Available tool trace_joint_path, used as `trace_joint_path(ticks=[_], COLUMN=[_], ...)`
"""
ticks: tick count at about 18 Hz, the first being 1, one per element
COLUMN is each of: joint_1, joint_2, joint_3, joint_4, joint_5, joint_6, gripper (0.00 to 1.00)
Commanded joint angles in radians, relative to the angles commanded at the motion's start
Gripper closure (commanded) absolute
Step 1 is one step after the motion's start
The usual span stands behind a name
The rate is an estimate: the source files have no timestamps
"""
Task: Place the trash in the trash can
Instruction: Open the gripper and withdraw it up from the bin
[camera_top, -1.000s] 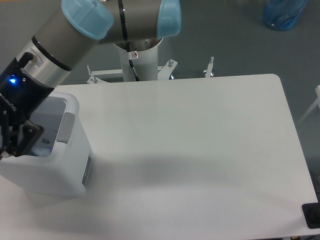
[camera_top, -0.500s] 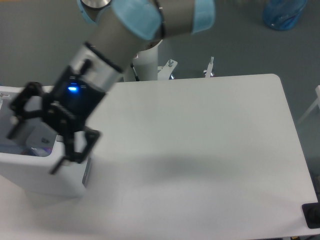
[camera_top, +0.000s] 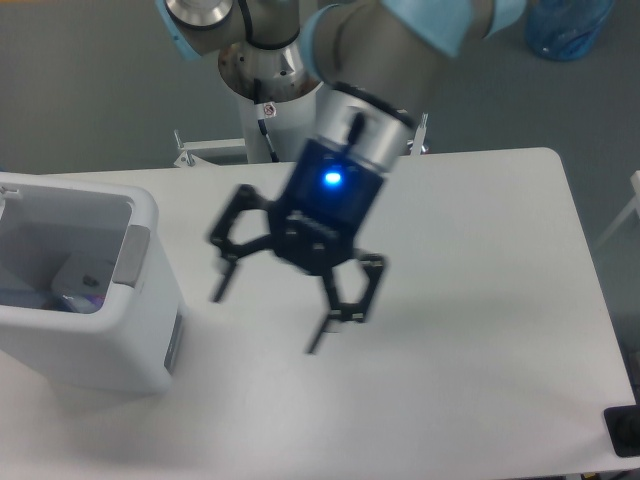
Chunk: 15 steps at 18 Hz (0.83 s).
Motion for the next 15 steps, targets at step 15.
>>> trace_joint_path(ticks=[15], joint_1=[0.049], joint_2=[-0.077], joint_3=[-0.095], joint_4=[-0.193], joint_5=[0.620], joint_6=[0.491], gripper=[0.00])
